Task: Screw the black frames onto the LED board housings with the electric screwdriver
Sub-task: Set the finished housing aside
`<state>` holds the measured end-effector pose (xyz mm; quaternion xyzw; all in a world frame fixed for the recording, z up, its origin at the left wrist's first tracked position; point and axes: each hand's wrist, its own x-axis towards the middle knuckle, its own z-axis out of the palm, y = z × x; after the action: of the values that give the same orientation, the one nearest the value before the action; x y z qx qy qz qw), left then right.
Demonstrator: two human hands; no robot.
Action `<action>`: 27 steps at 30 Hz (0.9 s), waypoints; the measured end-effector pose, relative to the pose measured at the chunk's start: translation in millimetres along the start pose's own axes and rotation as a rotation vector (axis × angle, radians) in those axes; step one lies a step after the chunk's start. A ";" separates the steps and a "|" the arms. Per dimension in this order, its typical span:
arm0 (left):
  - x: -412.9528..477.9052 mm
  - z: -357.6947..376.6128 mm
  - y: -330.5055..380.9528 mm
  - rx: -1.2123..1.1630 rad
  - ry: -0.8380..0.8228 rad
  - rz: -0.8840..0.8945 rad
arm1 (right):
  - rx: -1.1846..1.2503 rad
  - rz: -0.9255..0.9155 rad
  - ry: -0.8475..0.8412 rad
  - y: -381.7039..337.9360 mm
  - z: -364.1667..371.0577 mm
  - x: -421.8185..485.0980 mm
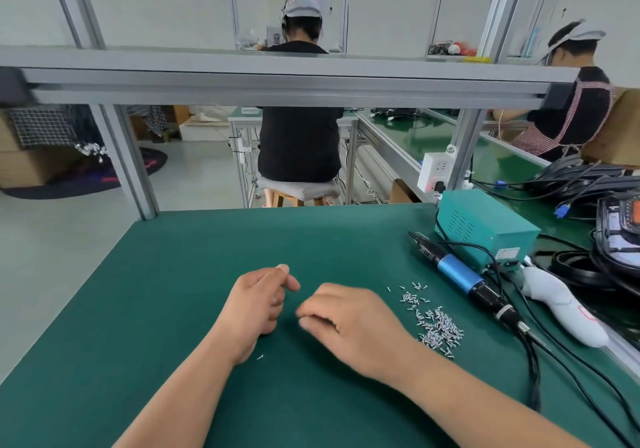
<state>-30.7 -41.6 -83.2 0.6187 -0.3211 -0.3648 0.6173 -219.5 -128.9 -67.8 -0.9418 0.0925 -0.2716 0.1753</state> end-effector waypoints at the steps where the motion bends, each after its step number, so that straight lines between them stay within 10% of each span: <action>1: -0.4 0.6 0.5 -0.009 0.004 0.000 | 0.001 -0.013 -0.031 -3.9 7.0 2.8; 27: -1.3 -1.6 5.3 -0.042 0.041 -0.041 | -0.101 -0.166 -0.133 -27.3 54.4 14.4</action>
<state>-29.7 -39.9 -77.9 0.6193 -0.2878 -0.3715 0.6290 -175.8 -92.5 -93.5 -0.9698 0.0158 -0.2169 0.1105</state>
